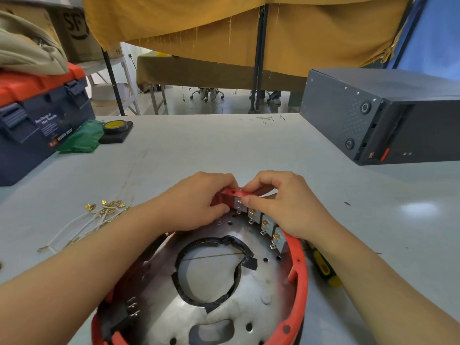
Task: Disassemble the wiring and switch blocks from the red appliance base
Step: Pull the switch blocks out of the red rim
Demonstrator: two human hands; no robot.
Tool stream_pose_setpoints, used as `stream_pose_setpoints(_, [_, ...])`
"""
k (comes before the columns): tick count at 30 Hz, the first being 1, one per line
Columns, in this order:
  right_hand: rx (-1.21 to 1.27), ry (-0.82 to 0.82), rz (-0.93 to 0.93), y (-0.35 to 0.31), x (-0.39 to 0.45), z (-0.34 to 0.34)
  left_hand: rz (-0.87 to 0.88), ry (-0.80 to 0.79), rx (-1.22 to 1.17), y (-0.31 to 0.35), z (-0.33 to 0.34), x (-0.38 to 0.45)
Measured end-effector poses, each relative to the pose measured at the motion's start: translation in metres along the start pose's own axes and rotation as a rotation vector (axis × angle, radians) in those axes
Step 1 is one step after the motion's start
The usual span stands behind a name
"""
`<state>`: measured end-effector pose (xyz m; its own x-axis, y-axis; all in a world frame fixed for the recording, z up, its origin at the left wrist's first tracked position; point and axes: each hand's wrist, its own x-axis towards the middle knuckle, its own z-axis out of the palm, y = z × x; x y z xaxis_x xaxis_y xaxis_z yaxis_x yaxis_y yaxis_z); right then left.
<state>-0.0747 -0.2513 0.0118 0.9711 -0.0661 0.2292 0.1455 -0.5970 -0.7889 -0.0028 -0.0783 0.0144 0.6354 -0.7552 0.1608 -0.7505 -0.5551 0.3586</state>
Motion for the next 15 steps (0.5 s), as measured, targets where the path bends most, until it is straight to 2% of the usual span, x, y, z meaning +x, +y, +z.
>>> stream_pose_setpoints(5, [-0.001,-0.004,-0.004,0.0016,0.0002,-0.0003,0.006,0.078,-0.005,0.0025,0.0051,0.0028])
stream_pose_setpoints(15, [0.011,0.000,0.002,0.0032,-0.0010,0.0008,0.033,0.101,0.095,0.0048,0.0090,0.0010])
